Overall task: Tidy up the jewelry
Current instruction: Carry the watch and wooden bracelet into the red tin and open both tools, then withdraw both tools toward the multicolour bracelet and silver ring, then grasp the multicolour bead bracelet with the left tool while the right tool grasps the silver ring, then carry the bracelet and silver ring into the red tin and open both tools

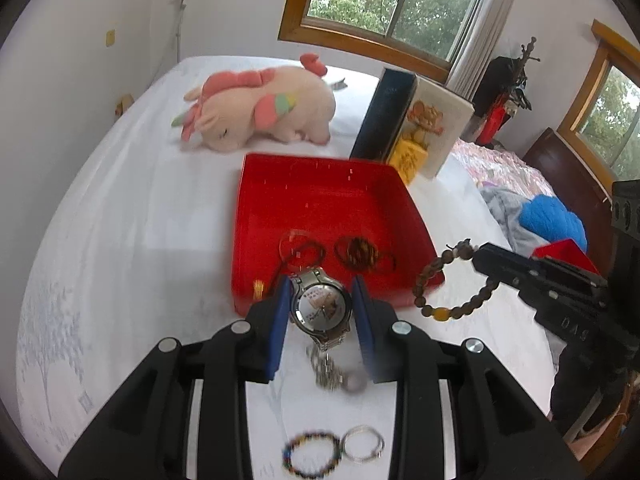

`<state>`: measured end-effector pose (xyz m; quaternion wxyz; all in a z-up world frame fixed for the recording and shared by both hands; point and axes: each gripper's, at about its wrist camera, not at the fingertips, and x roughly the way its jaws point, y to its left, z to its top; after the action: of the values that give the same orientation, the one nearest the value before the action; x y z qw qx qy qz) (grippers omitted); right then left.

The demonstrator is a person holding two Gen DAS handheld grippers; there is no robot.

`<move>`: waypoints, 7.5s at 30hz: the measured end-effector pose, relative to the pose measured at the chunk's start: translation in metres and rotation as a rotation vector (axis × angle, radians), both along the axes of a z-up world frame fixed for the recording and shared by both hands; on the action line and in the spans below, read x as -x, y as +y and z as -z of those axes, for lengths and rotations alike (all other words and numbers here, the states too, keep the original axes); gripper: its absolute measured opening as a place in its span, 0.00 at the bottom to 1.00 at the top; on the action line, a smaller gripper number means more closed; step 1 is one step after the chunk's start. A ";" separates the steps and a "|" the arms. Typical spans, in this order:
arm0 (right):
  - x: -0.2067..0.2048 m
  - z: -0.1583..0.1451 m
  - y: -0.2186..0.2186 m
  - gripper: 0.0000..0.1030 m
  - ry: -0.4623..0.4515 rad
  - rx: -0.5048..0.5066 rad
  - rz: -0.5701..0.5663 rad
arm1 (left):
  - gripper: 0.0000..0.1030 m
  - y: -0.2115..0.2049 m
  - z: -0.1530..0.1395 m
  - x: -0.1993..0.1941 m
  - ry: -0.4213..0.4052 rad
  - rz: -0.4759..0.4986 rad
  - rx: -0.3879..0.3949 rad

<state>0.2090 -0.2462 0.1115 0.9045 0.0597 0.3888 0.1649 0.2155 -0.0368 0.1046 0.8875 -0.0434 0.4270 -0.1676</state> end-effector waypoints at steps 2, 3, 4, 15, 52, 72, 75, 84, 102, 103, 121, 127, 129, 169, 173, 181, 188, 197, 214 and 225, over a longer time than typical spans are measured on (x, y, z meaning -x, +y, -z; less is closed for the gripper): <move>-0.014 0.000 0.003 0.11 0.000 0.007 0.010 | 0.29 -0.005 -0.001 -0.015 0.002 -0.001 -0.003; -0.023 0.002 0.006 0.11 -0.002 0.015 0.016 | 0.29 -0.008 0.001 -0.026 0.004 -0.004 -0.009; -0.030 0.003 0.008 0.11 -0.001 0.019 0.020 | 0.29 -0.010 0.002 -0.034 0.008 -0.006 -0.012; -0.115 0.055 0.017 0.11 0.062 0.025 0.054 | 0.29 -0.028 0.055 -0.115 0.070 -0.017 -0.002; -0.130 0.063 0.006 0.21 0.110 0.146 0.153 | 0.59 -0.015 0.058 -0.118 0.043 -0.117 -0.117; -0.040 0.054 0.010 0.29 0.068 0.137 0.135 | 0.64 -0.007 0.052 -0.025 -0.007 -0.076 -0.132; -0.024 0.056 0.008 0.30 0.062 0.123 0.136 | 0.65 -0.004 0.054 -0.013 -0.011 -0.074 -0.122; 0.025 0.068 0.010 0.36 0.046 0.084 0.122 | 0.80 0.005 0.052 0.029 -0.065 -0.067 -0.117; 0.116 0.113 0.018 0.43 0.101 0.087 0.116 | 0.87 0.031 0.094 0.090 0.017 -0.046 -0.137; 0.119 0.115 0.019 0.43 0.105 0.088 0.112 | 0.87 0.034 0.099 0.092 0.026 -0.050 -0.145; 0.137 0.121 0.028 0.42 0.126 0.074 0.069 | 0.81 0.030 0.149 0.104 0.160 0.015 -0.233; 0.136 0.123 0.030 0.42 0.152 0.051 0.031 | 0.67 0.022 0.163 0.104 0.192 0.050 -0.266; 0.134 0.126 0.031 0.41 0.188 0.031 0.008 | 0.60 0.021 0.162 0.105 0.183 0.059 -0.270; 0.112 0.137 0.057 0.05 0.316 0.124 0.015 | 0.06 0.046 0.151 0.106 0.169 0.046 -0.154; 0.111 0.144 0.063 0.08 0.337 0.151 -0.006 | 0.06 0.045 0.158 0.103 0.192 0.043 -0.164; 0.114 0.142 0.068 0.05 0.289 0.199 -0.020 | 0.06 0.040 0.159 0.099 0.184 0.045 -0.183; 0.120 0.124 0.052 0.05 0.247 0.109 -0.028 | 0.06 0.052 0.138 0.100 0.139 0.027 -0.078; 0.119 0.087 0.034 0.05 0.169 0.044 -0.019 | 0.06 0.053 0.088 0.106 0.030 0.024 -0.038; 0.063 0.029 0.010 0.05 0.078 0.026 0.025 | 0.06 0.031 0.011 0.073 -0.092 0.069 0.001; -0.022 0.033 0.004 0.05 0.112 0.040 0.072 | 0.06 0.001 0.000 -0.006 -0.087 0.057 0.015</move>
<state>0.2305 -0.2419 0.0780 0.8876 0.0646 0.4397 0.1206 0.2212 -0.0359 0.1042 0.8996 -0.0306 0.3880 -0.1979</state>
